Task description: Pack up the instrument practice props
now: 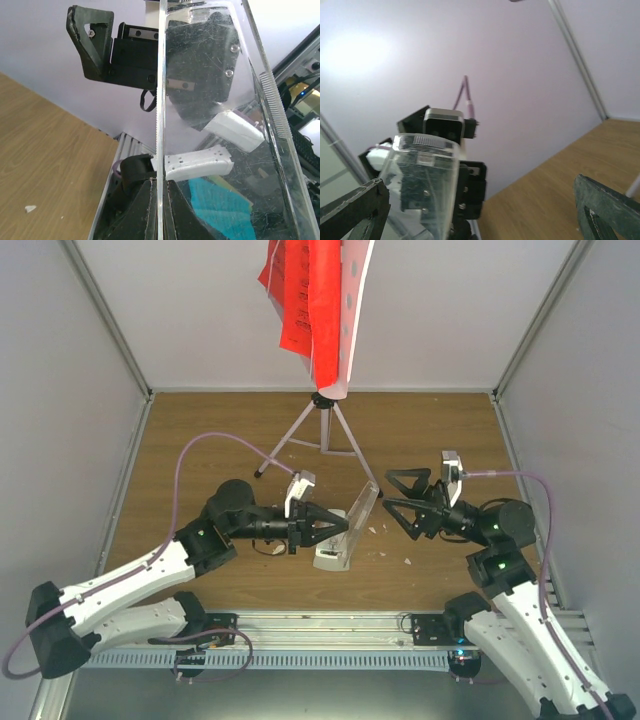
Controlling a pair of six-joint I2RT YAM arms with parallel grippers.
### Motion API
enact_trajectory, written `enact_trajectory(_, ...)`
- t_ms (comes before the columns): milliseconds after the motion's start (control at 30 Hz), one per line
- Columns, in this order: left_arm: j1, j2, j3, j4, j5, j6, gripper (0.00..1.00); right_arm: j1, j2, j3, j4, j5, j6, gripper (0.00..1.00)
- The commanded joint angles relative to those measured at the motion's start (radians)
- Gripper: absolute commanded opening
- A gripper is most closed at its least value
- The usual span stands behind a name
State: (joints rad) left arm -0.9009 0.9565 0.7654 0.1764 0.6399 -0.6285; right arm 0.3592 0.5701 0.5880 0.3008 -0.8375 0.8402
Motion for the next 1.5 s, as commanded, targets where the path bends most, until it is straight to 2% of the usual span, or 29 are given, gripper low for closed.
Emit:
enact_trajectory(0,-0.027,0.046,0.036,0.176,-0.014,-0.018,0.0,0.037,-0.002,-0.002,0.179,-0.046,0.082,1.0)
enact_trajectory(533,-0.058,0.089,0.02,0.289,-0.05,-0.052,0.0,0.201,0.052,-0.018,0.223,0.044,0.081,0.99)
enact_trajectory(933,-0.058,0.097,0.02,0.304,-0.054,-0.055,0.0,0.237,0.066,-0.007,0.251,0.092,0.156,0.92)
enact_trajectory(1467,-0.059,0.1,0.017,0.317,-0.05,-0.062,0.0,0.261,0.107,0.018,0.309,0.084,0.187,0.78)
